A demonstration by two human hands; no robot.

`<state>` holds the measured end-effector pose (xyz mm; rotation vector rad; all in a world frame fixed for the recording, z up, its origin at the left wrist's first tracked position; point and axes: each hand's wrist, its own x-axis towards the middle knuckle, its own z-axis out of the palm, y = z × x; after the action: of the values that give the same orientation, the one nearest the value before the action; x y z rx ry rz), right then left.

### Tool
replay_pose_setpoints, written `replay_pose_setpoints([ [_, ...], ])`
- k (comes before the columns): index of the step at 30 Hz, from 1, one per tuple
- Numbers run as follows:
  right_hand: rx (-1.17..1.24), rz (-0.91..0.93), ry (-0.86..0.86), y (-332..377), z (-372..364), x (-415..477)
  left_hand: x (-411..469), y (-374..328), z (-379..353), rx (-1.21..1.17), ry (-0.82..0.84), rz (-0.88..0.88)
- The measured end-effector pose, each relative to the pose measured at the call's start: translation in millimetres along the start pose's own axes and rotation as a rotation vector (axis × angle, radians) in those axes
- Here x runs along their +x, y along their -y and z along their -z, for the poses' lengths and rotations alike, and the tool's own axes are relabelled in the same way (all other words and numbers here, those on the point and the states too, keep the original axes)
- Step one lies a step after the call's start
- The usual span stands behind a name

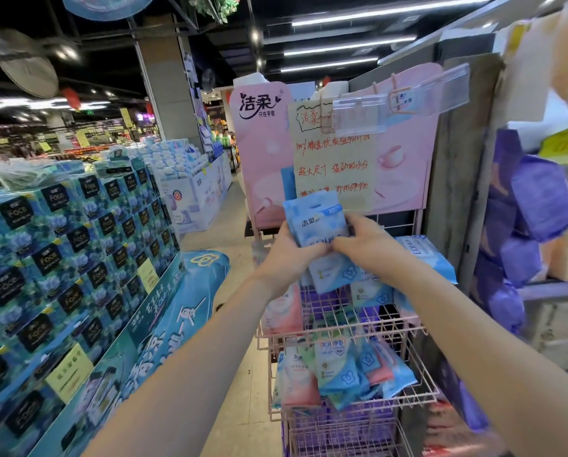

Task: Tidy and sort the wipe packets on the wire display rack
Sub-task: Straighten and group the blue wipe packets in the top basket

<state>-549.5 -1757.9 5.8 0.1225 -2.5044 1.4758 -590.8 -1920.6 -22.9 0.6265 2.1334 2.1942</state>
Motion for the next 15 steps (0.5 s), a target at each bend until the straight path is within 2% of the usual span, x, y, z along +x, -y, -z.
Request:
replay_pose_setpoints([
  [6,0.072,-0.046,-0.081,-28,-10,3,5,21,-6,0.281,-0.073,0.081],
  [10,0.158,-0.072,-0.181,-48,-25,5,7,31,-8,0.336,-0.104,0.085],
  [11,0.165,-0.064,-0.207,-50,-27,4,7,32,-8,0.422,-0.159,0.051],
  [13,0.165,-0.045,-0.244,-53,-31,2,9,32,-6,0.739,-0.269,-0.026],
  [15,0.145,-0.035,-0.256,-56,-36,1,7,29,-3,0.907,-0.286,-0.038],
])
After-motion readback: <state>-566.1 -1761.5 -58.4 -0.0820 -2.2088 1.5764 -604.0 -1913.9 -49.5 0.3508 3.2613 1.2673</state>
